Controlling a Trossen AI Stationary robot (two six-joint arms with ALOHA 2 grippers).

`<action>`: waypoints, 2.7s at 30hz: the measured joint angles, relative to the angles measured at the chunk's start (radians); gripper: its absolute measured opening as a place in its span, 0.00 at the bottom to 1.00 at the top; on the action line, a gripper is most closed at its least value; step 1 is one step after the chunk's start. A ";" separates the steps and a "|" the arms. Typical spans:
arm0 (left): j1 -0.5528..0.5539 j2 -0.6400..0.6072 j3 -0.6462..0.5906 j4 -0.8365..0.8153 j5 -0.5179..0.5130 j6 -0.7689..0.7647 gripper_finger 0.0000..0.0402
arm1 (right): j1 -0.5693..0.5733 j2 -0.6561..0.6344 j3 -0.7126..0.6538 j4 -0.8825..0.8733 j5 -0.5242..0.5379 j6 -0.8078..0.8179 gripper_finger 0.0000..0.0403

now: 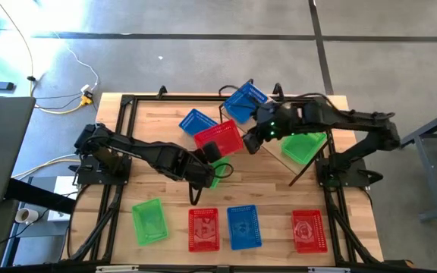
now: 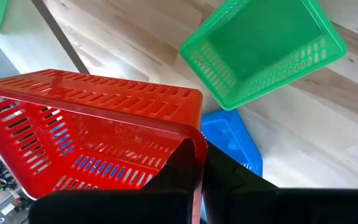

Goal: Stack baskets on shelf by color
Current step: Put the top red basket on the shelf

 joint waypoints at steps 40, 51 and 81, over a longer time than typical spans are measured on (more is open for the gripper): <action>-0.040 -0.001 0.000 0.129 -0.043 -0.121 0.30 | 0.020 0.077 0.001 -0.031 0.029 0.178 0.00; -0.054 -0.001 0.000 0.110 -0.149 -0.257 0.47 | 0.019 0.076 0.001 -0.151 0.100 0.213 0.00; 0.148 -0.247 0.000 -0.086 0.146 -0.822 0.46 | -0.322 -0.144 0.001 -0.234 -0.046 -0.222 0.00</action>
